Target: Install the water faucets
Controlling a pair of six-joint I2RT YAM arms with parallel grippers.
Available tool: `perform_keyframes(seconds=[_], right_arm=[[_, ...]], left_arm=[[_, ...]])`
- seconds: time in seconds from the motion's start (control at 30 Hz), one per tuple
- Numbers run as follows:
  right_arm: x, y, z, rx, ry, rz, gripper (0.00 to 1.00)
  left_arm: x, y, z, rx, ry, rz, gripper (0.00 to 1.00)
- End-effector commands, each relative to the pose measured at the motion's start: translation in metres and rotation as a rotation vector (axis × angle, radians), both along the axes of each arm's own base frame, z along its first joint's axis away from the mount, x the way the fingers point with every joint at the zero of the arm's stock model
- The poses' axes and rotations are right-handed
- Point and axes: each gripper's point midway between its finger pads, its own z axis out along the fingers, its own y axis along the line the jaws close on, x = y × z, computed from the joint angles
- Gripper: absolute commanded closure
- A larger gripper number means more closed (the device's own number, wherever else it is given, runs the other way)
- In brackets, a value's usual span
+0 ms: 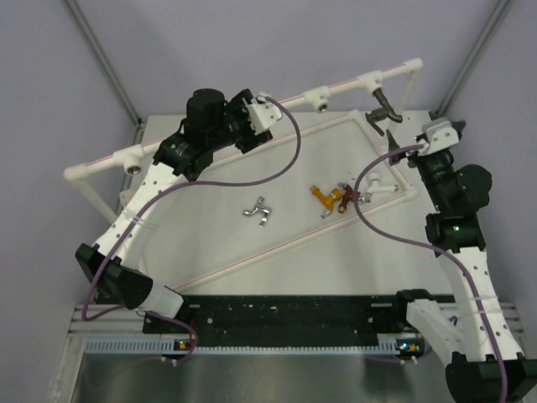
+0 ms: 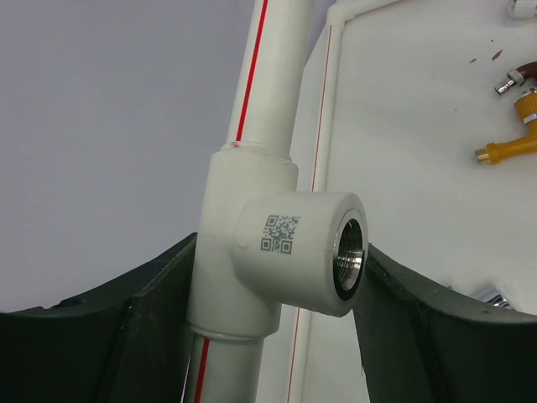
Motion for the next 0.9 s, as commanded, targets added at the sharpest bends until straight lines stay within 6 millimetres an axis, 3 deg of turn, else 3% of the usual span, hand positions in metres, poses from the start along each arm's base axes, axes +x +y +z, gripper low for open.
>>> perform_keyframes(seconds=[0.0,0.17,0.27,0.43,0.67,0.87], right_arm=[[0.007,-0.007,-0.003,-0.659,-0.091,-0.089,0.05],[0.023,-0.005,-0.002,-0.85,-0.129,-0.097,0.07],[0.033,0.001,0.005,-0.872,-0.181,-0.087,0.11],[0.052,0.013,0.0,-0.928,-0.208,-0.045,0.18],[0.066,0.026,0.002,-0.848,-0.213,0.007,0.32],[0.077,0.032,-0.008,-0.602,-0.081,0.089,0.5]], left_arm=[[-0.009,-0.016,0.002,-0.03,0.014,-0.065,0.3],[-0.008,-0.015,0.003,-0.03,0.007,-0.063,0.3],[-0.008,-0.016,0.002,-0.027,0.006,-0.064,0.3],[-0.008,-0.014,0.004,-0.026,0.002,-0.057,0.3],[-0.008,-0.014,0.004,-0.024,0.002,-0.054,0.3],[-0.008,-0.014,0.006,-0.027,-0.001,-0.056,0.3]])
